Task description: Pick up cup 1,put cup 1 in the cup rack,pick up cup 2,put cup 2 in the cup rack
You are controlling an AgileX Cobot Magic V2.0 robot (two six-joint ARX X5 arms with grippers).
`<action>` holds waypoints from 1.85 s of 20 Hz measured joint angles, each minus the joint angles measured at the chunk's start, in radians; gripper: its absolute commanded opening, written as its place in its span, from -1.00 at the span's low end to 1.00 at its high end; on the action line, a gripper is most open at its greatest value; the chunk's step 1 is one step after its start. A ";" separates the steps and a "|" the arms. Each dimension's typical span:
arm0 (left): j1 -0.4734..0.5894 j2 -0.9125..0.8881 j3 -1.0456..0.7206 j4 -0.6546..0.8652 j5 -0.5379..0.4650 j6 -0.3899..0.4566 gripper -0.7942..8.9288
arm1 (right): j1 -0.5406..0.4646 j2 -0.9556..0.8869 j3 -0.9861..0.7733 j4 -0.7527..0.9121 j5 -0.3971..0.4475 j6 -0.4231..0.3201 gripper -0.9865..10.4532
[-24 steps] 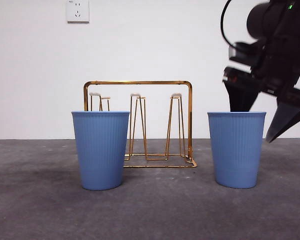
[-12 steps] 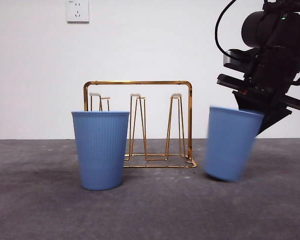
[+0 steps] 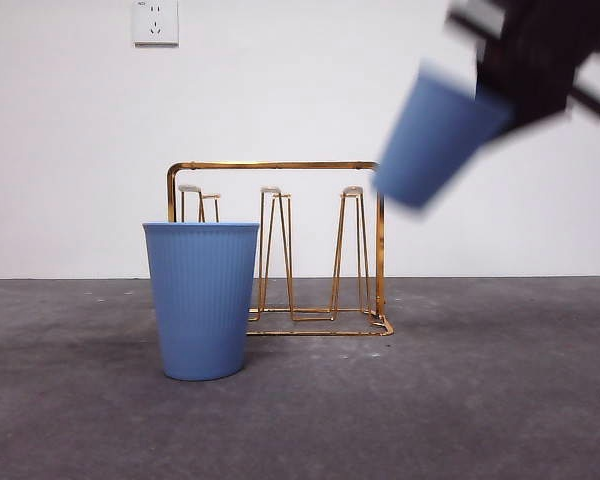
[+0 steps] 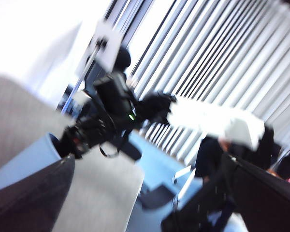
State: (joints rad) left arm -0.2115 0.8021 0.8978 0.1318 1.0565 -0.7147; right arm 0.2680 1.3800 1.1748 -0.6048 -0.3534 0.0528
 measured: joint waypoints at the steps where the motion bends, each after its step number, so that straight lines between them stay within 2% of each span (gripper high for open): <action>1: -0.006 0.008 0.000 0.071 -0.014 -0.046 0.45 | -0.002 -0.044 0.010 0.001 -0.024 0.010 -0.86; 6: -0.046 0.053 0.000 0.392 -0.134 -0.263 0.45 | 0.000 -0.254 0.063 0.085 -0.106 0.052 -0.86; 11: -0.134 0.138 0.000 0.724 -0.291 -0.473 0.45 | 0.000 -0.411 0.140 0.336 -0.172 0.127 -0.86; 15: -0.225 0.227 0.000 0.964 -0.401 -0.599 0.45 | 0.000 -0.458 0.159 0.517 -0.211 0.203 -0.86; 18: -0.298 0.297 0.000 1.086 -0.468 -0.649 0.45 | 0.005 -0.458 0.161 0.607 -0.240 0.256 -0.86; 23: -0.398 0.381 0.000 1.152 -0.536 -0.644 0.45 | 0.073 -0.425 0.158 0.626 -0.217 0.295 -0.86; 29: -0.481 0.436 0.066 1.144 -0.583 -0.537 0.45 | 0.192 -0.384 0.156 0.626 -0.158 0.287 -0.86; 34: -0.517 0.449 0.145 0.981 -0.586 -0.425 0.45 | 0.310 -0.323 0.156 0.684 -0.079 0.249 -0.86; 37: -0.535 0.454 0.154 0.965 -0.624 -0.372 0.45 | 0.366 -0.304 0.156 0.696 -0.076 0.229 -0.86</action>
State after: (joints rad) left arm -0.7467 1.2564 1.0515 1.0966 0.4320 -1.0870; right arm 0.6342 1.0756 1.3304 0.0910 -0.4290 0.2817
